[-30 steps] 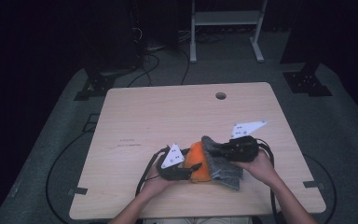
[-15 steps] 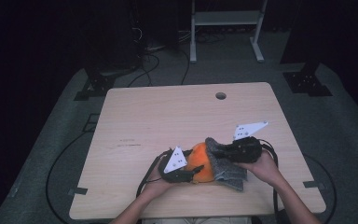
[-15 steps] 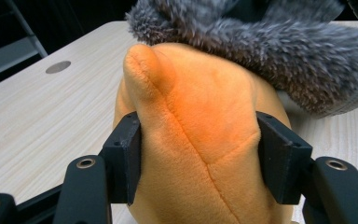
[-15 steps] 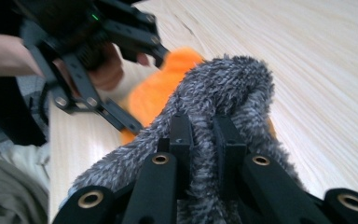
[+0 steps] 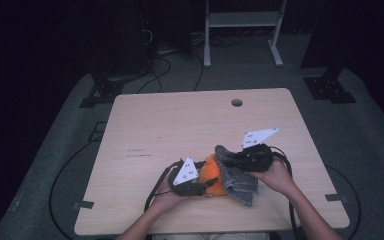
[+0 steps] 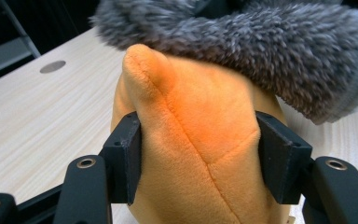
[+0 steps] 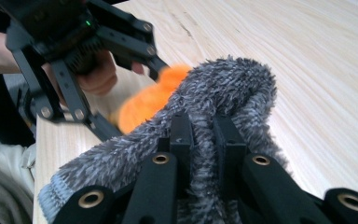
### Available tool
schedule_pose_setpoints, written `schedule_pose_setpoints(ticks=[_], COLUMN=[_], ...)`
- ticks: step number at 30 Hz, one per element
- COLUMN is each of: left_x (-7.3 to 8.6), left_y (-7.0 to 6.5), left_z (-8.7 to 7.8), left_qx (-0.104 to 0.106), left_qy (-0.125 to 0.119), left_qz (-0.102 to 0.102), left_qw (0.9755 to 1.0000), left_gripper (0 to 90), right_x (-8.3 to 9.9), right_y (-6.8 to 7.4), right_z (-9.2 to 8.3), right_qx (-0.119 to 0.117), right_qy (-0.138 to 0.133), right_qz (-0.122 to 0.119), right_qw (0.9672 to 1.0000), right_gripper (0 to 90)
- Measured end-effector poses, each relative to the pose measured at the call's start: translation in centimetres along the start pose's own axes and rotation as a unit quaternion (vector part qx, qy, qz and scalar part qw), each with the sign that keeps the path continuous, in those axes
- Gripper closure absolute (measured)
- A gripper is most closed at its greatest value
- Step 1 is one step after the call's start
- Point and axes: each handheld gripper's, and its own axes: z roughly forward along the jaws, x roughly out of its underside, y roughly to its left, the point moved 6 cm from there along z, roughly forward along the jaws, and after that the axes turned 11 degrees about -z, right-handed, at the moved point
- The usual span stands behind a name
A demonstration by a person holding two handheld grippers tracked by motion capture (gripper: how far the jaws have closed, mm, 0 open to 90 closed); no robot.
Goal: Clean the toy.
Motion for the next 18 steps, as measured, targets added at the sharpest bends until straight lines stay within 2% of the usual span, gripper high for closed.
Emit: schedule_pose_setpoints(ticks=[5, 8, 12, 14, 16, 18], left_x=[0.2, 0.2, 0.4, 0.5, 0.6, 0.5], left_y=[0.5, 0.9, 1.6, 2.0, 2.3, 2.2], left_z=[-0.1, -0.1, -0.1, -0.1, 0.0, 0.0], left_qx=[0.003, 0.002, -0.003, -0.006, -0.009, -0.011], left_qy=[0.002, 0.007, 0.007, 0.008, 0.011, 0.012], left_qz=[-0.018, -0.034, -0.063, -0.08, -0.092, -0.09], left_qw=[0.9998, 0.9994, 0.998, 0.9968, 0.9957, 0.9958], left_gripper=[39.0, 39.1, 39.1, 39.1, 39.1, 39.1], right_x=[2.7, 4.1, 5.5, 5.4, 4.5, 3.4], right_y=[-0.2, -0.3, -0.3, 0.2, 1.4, 2.2], right_z=[-0.9, -1.2, -1.7, -1.9, -1.8, -1.3], right_qx=[0.017, 0.026, 0.037, 0.039, 0.03, 0.029], right_qy=[0.002, 0.015, 0.025, 0.016, -0.003, -0.01], right_qz=[0.029, 0.034, 0.048, 0.043, 0.021, -0.001], right_qw=[0.9994, 0.999, 0.9978, 0.9982, 0.9993, 0.9995], right_gripper=[79.9, 79.9, 79.9, 79.9, 79.8, 79.8])
